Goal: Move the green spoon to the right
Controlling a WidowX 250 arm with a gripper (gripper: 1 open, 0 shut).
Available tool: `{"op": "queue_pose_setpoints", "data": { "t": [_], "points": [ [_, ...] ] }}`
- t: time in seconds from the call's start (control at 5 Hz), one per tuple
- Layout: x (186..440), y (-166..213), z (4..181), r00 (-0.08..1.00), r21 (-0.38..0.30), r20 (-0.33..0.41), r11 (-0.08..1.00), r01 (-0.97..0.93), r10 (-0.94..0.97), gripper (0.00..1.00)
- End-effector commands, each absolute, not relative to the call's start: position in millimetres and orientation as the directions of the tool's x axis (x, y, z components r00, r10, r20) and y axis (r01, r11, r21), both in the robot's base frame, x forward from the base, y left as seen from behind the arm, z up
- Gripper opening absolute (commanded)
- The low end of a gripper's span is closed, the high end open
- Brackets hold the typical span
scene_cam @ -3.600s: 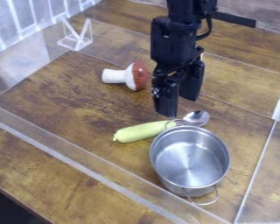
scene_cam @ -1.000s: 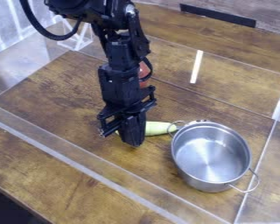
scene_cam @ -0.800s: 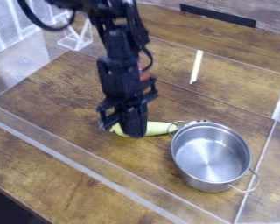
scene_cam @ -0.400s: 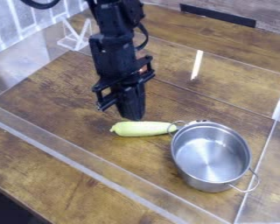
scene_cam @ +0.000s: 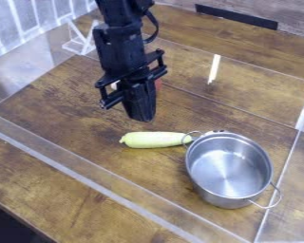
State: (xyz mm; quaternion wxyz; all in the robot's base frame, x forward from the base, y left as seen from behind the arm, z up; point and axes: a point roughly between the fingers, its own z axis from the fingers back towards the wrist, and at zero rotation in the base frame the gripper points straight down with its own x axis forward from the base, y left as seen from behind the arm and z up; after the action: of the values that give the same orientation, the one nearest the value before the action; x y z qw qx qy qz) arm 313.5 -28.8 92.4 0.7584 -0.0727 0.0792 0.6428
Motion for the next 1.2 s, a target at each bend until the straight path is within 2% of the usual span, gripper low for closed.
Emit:
{"op": "queue_pose_setpoints", "data": {
  "t": [0.0,0.4,0.6,0.8,1.0],
  "points": [
    [314.1,-25.3,124.2,0.196,-0.098,-0.192,0.180,-0.979,0.962,0.00],
    [312.1,-40.8,126.4,0.163,-0.092,-0.186,0.148,-0.985,0.969,0.00],
    [312.2,-49.4,110.9,0.167,-0.087,-0.184,0.153,-0.984,0.969,1.00],
    [311.9,-54.6,91.2,0.158,-0.084,-0.177,0.145,-0.986,0.971,1.00],
    [309.0,-53.4,79.2,0.093,-0.086,-0.177,0.078,-0.993,0.980,1.00]
  ]
}}
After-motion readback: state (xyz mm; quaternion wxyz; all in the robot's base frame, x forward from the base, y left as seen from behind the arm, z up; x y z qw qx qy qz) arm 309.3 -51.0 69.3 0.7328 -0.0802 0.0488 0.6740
